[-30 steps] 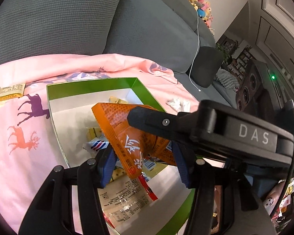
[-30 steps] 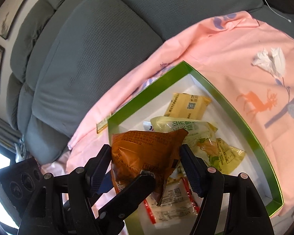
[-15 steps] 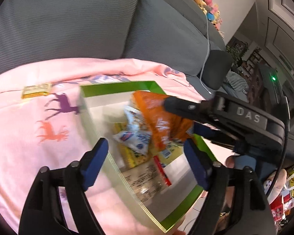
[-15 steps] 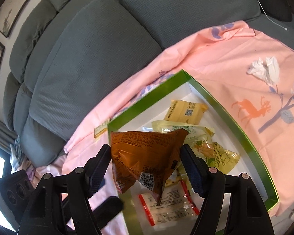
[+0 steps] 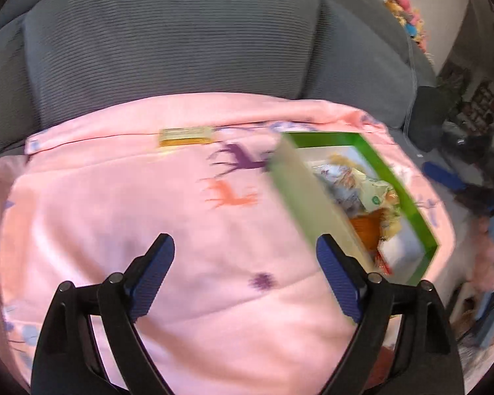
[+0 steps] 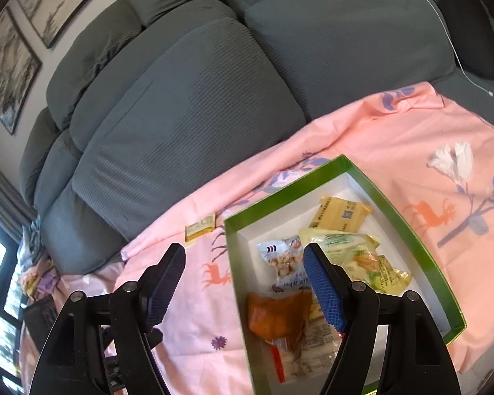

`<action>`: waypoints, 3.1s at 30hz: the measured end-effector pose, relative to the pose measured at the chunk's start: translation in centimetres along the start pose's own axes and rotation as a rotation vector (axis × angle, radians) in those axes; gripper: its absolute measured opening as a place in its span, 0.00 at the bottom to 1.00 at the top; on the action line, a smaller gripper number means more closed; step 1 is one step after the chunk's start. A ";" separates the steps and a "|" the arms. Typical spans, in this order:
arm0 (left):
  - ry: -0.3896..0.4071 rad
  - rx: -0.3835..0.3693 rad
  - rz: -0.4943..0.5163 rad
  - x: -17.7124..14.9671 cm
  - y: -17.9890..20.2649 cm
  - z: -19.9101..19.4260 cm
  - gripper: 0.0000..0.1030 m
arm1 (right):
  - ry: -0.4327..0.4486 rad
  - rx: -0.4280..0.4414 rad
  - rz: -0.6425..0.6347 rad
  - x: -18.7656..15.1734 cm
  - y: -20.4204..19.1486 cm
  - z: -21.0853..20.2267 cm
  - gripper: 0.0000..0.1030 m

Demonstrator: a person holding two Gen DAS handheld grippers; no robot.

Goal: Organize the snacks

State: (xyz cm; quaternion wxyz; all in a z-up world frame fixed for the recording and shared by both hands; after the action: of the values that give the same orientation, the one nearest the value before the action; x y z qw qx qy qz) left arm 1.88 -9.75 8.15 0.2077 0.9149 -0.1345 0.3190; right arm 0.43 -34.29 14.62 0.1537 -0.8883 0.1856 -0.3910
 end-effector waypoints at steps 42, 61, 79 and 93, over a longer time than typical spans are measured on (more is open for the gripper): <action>-0.038 0.069 -0.494 -1.7 -18.1 -2.8 0.86 | -0.383 -0.365 -0.384 -1.5 -15.0 33.1 0.89; -0.043 0.085 -0.509 -2.1 -18.7 -3.0 0.86 | -0.538 -0.157 -0.527 -11.9 -14.6 20.5 0.70; -0.065 0.130 -0.482 -3.2 -16.9 -2.3 0.86 | -0.476 0.008 -0.419 -13.7 -14.9 12.6 0.82; -0.203 -0.079 -0.419 -5.7 -11.4 0.6 0.85 | -0.443 0.072 -0.194 -12.5 -11.1 11.4 0.82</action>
State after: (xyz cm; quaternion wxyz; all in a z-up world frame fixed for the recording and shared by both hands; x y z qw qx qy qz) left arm 2.20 0.60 0.72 0.2905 0.9413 0.0259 0.1698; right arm 3.50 -17.37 3.94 0.1842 -0.9599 0.0471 -0.2061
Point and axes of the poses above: each gripper's, at about its wrist camera, not at the fingertips, and z roughly the way its jaws point, y to its right, x to its top, the point moved 4 cm from there along z, roughly the way its jaws point, and after that the axes turned 5 degrees about -x, right-handed, at the moved point
